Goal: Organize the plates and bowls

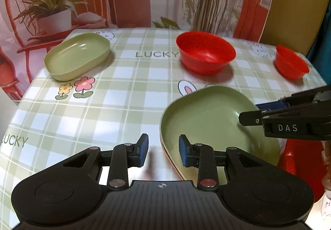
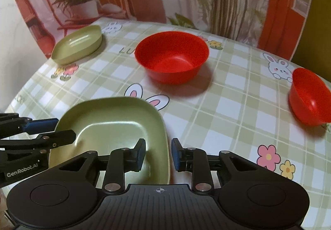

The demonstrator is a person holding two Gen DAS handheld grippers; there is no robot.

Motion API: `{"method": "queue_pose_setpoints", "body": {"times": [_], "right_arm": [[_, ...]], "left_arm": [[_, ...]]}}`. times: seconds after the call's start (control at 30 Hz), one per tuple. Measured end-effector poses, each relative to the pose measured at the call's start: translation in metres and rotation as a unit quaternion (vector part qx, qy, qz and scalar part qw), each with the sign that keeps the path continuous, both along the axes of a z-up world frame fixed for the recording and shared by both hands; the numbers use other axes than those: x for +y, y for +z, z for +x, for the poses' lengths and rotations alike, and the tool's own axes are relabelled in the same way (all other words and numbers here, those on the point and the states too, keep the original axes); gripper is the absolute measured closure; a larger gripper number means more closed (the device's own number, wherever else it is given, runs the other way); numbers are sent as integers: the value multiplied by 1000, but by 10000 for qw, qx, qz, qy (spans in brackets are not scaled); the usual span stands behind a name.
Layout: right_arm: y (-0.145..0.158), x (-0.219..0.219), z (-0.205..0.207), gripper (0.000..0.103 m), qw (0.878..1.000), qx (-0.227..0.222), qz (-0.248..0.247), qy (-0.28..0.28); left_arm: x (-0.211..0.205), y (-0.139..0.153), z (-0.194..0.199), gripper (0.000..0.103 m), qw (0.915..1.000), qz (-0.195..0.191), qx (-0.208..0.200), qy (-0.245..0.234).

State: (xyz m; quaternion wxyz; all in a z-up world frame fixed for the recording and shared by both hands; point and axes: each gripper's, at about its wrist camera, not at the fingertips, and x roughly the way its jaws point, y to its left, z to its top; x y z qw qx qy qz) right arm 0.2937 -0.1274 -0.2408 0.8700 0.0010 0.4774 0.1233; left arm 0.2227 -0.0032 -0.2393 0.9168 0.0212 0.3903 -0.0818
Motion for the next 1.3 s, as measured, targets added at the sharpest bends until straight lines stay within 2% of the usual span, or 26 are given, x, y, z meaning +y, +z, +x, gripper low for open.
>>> {"method": "queue_pose_setpoints", "body": {"times": [0.33, 0.53, 0.67, 0.77, 1.07, 1.23, 1.3], "right_arm": [[-6, 11, 4, 74, 9991, 71, -368, 186], [-2, 9, 3, 73, 9996, 16, -273, 112], [15, 9, -2, 73, 9996, -210, -191, 94], [31, 12, -3, 73, 9991, -409, -74, 112], [81, 39, 14, 72, 9924, -1044, 619, 187], [101, 64, 36, 72, 9870, -1274, 931, 309], [107, 74, 47, 72, 9854, -1337, 996, 343]], "left_arm": [[-1, -8, 2, 68, 10000, 40, 60, -25], [2, -6, 2, 66, 10000, -64, -51, 14], [16, 13, -1, 66, 9990, -356, -252, 3], [34, 35, -6, 66, 9976, -360, -595, -26], [118, 90, -4, 66, 9866, -367, -1340, 861], [161, 116, 2, 66, 9777, -270, -1639, 1287], [173, 123, 7, 63, 9742, -237, -1736, 1422]]}}
